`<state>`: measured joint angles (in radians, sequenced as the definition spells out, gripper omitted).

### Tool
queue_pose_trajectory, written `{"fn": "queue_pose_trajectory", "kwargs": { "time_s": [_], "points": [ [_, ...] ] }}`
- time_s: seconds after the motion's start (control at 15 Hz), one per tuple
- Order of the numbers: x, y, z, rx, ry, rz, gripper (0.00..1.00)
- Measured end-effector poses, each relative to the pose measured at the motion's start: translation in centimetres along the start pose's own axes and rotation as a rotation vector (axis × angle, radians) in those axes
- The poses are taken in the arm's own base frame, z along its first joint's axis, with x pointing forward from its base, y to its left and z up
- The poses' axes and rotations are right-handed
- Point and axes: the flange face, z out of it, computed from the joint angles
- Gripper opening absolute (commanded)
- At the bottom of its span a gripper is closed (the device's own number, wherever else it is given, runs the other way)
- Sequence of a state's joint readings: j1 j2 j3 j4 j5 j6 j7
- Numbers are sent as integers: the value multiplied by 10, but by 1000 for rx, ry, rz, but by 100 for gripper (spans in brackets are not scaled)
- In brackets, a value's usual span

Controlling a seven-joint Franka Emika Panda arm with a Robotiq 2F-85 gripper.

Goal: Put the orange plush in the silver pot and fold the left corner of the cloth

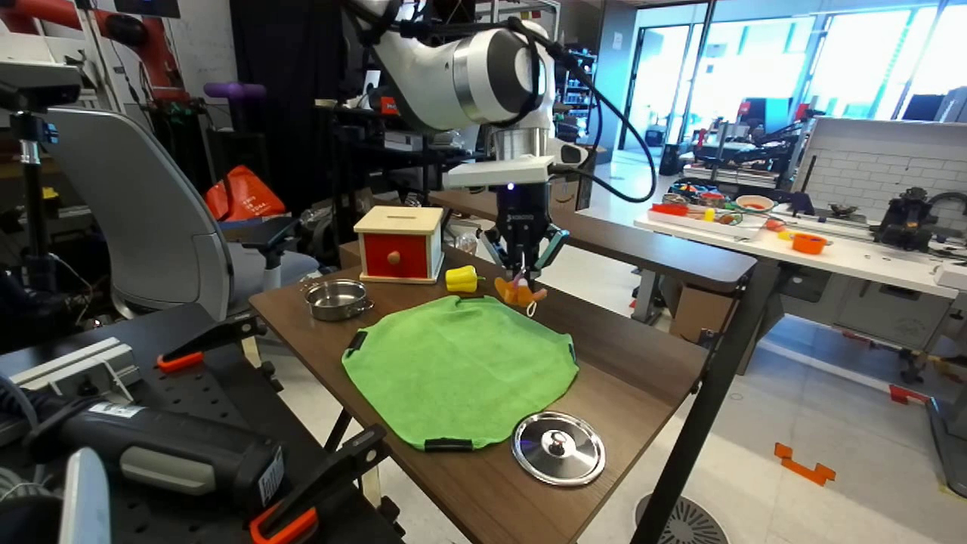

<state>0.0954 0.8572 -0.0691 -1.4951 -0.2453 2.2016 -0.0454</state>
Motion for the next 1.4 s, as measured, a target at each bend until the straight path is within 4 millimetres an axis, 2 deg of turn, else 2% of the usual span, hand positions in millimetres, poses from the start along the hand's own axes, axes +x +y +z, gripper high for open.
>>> {"fn": "queue_pose_trajectory", "kwargs": {
  "time_s": [0.27,0.87,1.07,1.4],
  "points": [
    [-7,-61,0,-47,-23,-128,4],
    [-41,-172,-3,-111,-5,-350,4],
    [-48,-185,-8,-98,24,-375,4],
    [-43,-179,-16,-64,118,-392,4]
  ]
}}
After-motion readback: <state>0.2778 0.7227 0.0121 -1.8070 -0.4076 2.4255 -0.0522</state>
